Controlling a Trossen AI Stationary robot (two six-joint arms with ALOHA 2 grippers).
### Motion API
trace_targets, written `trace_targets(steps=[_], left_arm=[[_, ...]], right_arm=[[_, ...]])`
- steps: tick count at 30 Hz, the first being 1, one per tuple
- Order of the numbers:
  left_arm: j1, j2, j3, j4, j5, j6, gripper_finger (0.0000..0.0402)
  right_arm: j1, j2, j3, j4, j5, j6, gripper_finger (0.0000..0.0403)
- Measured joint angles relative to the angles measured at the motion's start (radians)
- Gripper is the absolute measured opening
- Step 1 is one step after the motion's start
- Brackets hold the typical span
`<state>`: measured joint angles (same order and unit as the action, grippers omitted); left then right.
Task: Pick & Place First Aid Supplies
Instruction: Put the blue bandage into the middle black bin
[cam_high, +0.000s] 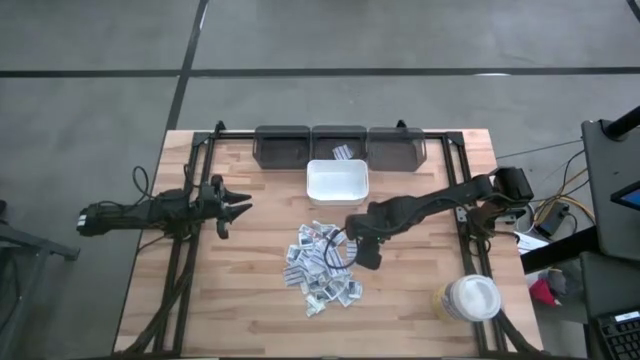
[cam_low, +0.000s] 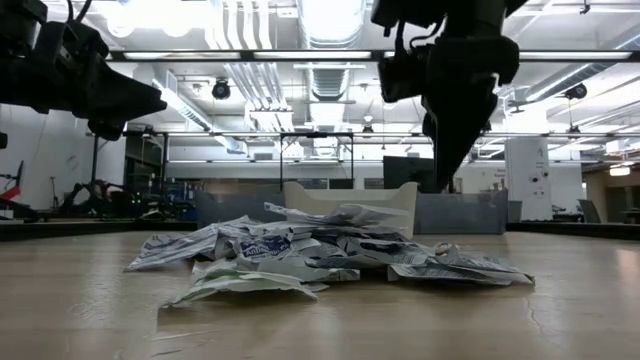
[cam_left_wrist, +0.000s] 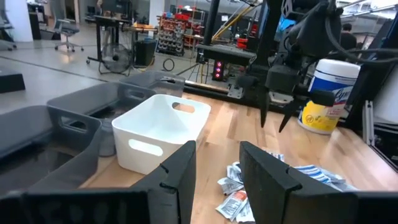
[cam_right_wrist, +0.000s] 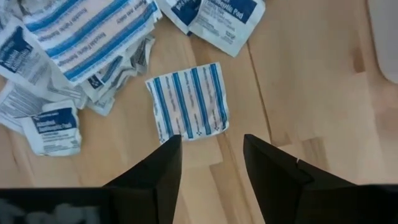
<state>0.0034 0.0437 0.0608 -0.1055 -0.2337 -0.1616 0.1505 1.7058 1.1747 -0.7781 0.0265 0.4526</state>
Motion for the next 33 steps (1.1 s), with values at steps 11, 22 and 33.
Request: trace_targets(steps=[11,22,33], left_arm=[[0.000,0.000,0.000,0.000,0.000,-0.002,0.0124],[0.000,0.013,0.000,0.000,-0.001,-0.003,0.0124],[0.000,0.030,0.000,0.000,0.000,-0.022,0.0124]], right_arm=[[-0.002,0.000,-0.100,0.119,0.005,-0.004,0.0167],[-0.004,0.107,-0.051,0.154,0.051,-0.064,0.0167],[-0.002,0.270,0.059,0.032,0.055,-0.060,0.0166]])
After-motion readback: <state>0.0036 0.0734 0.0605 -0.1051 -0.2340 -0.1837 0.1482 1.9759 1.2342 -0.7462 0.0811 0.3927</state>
